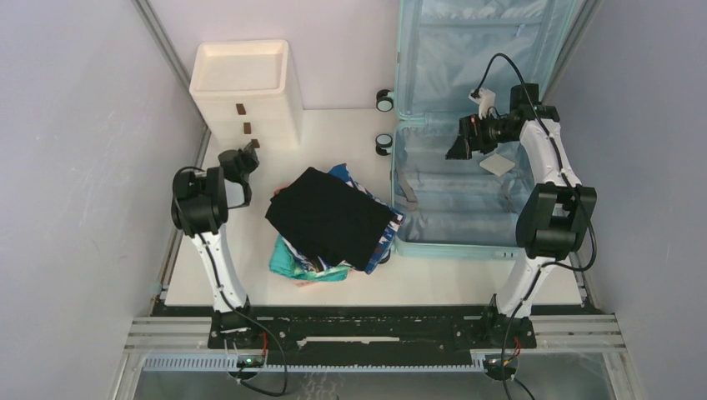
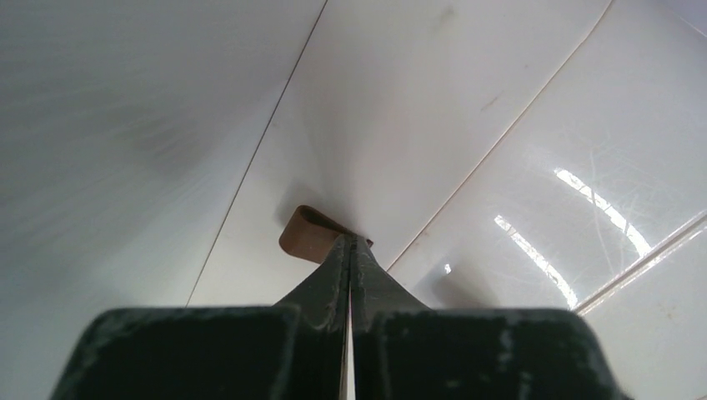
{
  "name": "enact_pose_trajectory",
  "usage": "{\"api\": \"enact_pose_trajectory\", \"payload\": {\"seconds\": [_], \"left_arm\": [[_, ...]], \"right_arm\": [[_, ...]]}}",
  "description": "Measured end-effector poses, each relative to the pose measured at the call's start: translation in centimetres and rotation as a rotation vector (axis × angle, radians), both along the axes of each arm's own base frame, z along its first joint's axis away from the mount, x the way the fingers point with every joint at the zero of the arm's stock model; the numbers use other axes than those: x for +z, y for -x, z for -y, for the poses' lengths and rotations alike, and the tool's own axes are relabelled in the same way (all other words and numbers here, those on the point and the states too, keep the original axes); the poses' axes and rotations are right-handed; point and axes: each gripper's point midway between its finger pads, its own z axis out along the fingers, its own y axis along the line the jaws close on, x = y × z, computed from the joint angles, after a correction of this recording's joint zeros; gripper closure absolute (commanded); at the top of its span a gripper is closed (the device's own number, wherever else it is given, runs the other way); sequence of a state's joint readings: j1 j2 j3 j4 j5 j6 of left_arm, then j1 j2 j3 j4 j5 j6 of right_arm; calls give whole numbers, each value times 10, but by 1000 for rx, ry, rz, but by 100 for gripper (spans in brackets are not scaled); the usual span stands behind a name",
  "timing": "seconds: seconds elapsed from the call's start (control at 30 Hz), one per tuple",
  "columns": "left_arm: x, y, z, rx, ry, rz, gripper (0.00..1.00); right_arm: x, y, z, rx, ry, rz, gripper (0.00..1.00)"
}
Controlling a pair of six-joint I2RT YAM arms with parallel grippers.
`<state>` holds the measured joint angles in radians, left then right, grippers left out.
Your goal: Open, take out, and arrange the luggage
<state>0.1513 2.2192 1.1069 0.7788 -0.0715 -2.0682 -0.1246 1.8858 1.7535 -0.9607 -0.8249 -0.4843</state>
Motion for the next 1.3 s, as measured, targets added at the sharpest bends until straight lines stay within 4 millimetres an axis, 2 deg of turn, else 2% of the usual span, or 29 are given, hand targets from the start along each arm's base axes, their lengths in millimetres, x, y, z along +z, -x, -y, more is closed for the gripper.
{"api": "enact_pose_trajectory", "payload": {"seconds": [0.13,0.3,0.4,0.7,0.87,1.1,1.3], "left_arm": [[0,8,2,-8,-9,7,99],[-1,16,4,-11,-21,15,62],[-1,16,4,-14,-26,15,55],[-5,10,7,-15,-21,-28,55],[-9,0,23,-29,-13,-69,55],[-10,-1,23,31,-13,-75,56],[-8,-1,22,76,-37,-69,66]], "right_arm": [[2,-1,2,-5,-3,6,0],[7,-2,1,-3,-9,26,0],[7,-3,1,-2,-11,32,0],[5,-2,1,-4,-13,26,0],[5,-2,1,-6,-13,25,0],[5,-3,4,-13,-13,25,0],[5,-3,6,-19,-14,25,0]]}}
